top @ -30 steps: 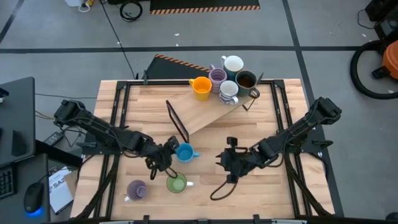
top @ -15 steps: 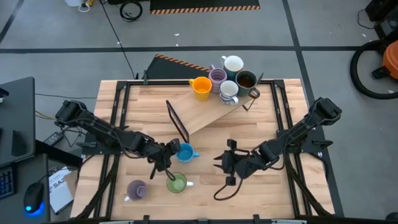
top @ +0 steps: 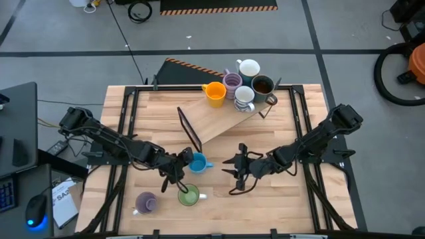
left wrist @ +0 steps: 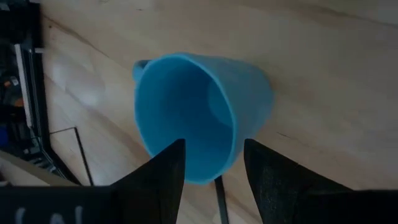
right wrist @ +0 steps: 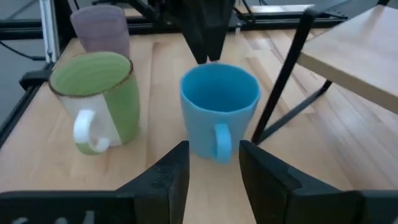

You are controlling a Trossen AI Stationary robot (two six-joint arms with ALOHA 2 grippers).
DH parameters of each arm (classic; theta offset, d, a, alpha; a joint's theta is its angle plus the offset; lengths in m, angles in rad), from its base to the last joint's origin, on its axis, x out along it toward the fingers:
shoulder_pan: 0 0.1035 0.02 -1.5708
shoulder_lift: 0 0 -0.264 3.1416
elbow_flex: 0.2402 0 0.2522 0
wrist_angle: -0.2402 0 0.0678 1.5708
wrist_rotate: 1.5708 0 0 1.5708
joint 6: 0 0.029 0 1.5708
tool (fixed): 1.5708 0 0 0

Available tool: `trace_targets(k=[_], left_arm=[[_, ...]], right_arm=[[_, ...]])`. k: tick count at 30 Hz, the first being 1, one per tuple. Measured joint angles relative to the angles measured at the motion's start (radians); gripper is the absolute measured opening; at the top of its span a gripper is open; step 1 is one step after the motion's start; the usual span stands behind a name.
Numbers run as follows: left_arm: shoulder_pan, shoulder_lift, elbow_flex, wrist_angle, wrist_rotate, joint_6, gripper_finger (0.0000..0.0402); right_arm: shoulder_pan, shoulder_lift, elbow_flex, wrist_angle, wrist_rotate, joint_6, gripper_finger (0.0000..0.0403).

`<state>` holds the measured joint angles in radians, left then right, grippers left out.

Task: Place coffee mugs
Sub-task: Put the blue mug on the shelf

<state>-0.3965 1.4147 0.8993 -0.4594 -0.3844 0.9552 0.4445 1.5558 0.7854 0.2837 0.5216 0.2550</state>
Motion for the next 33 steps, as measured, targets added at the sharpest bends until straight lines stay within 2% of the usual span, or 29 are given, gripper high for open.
trace_targets(k=[13, 22, 28, 33], left_arm=[[-0.02, -0.003, 0.0, -0.005, -0.007, -0.086, 0.0171], [-0.047, -0.003, 0.0, -0.009, -0.034, -0.162, 0.0171], [-0.045, -0.003, 0.0, 0.006, -0.059, -0.237, 0.0171], [-0.045, -0.003, 0.0, 0.005, -0.072, -0.288, 0.0171]], right_arm=[[-0.042, 0.242, 0.098, 0.126, 0.018, -0.076, 0.0174], [-0.11, 0.292, 0.1, 0.18, -0.054, -0.075, 0.0205], [-0.137, 0.34, 0.099, 0.238, -0.129, -0.081, 0.0204], [-0.146, 0.376, 0.099, 0.276, -0.125, -0.083, 0.0191]])
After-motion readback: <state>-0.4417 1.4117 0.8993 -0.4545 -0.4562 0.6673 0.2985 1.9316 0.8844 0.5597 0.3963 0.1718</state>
